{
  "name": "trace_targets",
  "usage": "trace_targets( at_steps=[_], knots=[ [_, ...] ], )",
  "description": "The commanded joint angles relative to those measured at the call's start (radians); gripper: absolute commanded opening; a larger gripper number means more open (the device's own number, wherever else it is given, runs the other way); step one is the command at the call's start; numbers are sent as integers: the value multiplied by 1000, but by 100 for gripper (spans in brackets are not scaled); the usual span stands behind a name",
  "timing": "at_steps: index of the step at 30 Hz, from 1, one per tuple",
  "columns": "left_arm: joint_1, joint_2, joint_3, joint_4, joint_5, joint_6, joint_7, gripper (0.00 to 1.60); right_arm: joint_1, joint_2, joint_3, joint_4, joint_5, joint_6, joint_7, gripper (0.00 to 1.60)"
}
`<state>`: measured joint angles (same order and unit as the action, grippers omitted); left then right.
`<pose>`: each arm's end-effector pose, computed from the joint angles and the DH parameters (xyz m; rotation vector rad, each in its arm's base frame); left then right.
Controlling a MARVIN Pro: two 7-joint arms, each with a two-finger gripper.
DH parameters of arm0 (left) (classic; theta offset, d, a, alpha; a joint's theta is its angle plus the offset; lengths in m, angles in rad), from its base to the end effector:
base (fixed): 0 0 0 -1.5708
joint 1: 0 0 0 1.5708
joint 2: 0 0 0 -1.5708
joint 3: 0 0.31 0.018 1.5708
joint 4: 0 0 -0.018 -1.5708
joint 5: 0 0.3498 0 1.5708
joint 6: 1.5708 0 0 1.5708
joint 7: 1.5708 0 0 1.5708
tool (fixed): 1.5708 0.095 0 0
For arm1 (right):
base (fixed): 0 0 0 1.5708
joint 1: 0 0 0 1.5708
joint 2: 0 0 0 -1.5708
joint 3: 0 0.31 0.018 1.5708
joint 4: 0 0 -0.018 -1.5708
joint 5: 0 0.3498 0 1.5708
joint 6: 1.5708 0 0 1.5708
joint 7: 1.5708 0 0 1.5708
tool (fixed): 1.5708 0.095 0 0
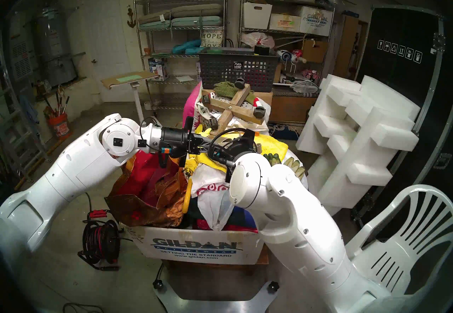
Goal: Unbuckle a shoe
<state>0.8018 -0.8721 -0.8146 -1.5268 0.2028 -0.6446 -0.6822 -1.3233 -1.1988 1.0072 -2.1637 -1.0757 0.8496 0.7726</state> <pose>0.5104 -0.0596 -0.1475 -0.5940 2.4345 -1.8531 0.3936 0.1264 -0.1428 1.7267 1.3586 1.3624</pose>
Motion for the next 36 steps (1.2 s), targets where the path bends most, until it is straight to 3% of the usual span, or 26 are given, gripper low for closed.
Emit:
trace_targets(
  at_steps=[1, 15, 24, 33, 34, 35, 36],
  knots=[
    [-13, -2, -14, -18, -9, -3, 8, 0, 15, -7, -6, 0, -5, -9, -7, 72],
    [-19, -5, -11, -20, -20, -9, 3, 0, 44, -13, -54, 19, -79, -13, -41, 68],
    [-17, -5, -12, -21, -21, -7, 3, 0, 46, -11, -53, 28, -98, -7, -40, 65],
    [-14, -5, -13, -16, -18, -11, 7, 0, 43, -6, -53, 38, -114, -9, -47, 51],
    [-14, -5, -13, -16, -17, -11, 8, 0, 41, -6, -52, 38, -115, -10, -47, 44],
    [-13, -4, -13, -17, -16, -10, 8, 0, 39, -6, -50, 37, -115, -11, -49, 23],
    [-13, -4, -14, -17, -15, -8, 9, 0, 38, -5, -49, 36, -114, -11, -49, 21]
  ],
)
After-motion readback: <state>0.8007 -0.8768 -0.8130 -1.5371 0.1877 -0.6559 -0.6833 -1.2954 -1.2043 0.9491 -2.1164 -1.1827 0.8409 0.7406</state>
